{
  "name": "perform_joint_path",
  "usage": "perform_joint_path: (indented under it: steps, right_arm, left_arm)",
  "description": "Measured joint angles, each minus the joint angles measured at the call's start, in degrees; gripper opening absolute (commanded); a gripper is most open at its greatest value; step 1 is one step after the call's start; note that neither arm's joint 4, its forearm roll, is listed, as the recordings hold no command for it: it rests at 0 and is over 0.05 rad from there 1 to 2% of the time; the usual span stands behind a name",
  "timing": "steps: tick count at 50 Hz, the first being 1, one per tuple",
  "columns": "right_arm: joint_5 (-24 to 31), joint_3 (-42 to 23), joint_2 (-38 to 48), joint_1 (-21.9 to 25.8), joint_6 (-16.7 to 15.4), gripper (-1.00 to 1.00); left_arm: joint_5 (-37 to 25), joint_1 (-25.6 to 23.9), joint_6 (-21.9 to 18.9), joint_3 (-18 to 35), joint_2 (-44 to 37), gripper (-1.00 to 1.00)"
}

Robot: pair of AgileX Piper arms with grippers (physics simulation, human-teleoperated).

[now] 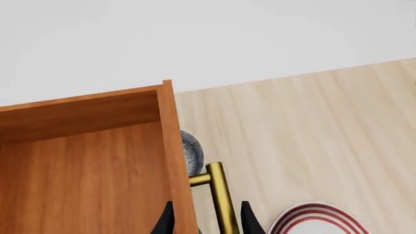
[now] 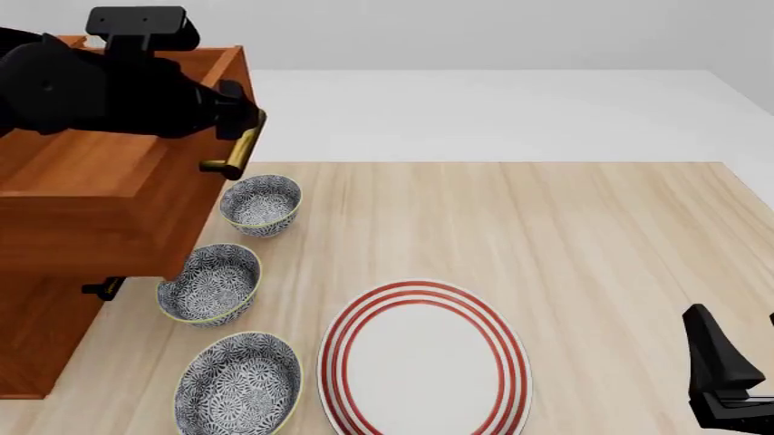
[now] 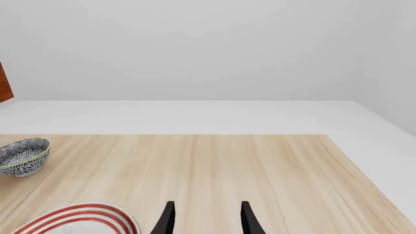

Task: Open the top drawer of the cabinet.

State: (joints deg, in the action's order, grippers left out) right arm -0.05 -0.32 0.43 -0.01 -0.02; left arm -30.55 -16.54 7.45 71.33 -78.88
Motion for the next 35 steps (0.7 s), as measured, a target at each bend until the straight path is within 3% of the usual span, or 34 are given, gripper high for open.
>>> perform_joint_path:
  steps: [35]
  right_arm:
    - [0.0,0.0,0.0,0.0,0.0,1.0]
  left_arm:
    - [0.71,-0.25,-0.17,-0.44,0.24,1.0]
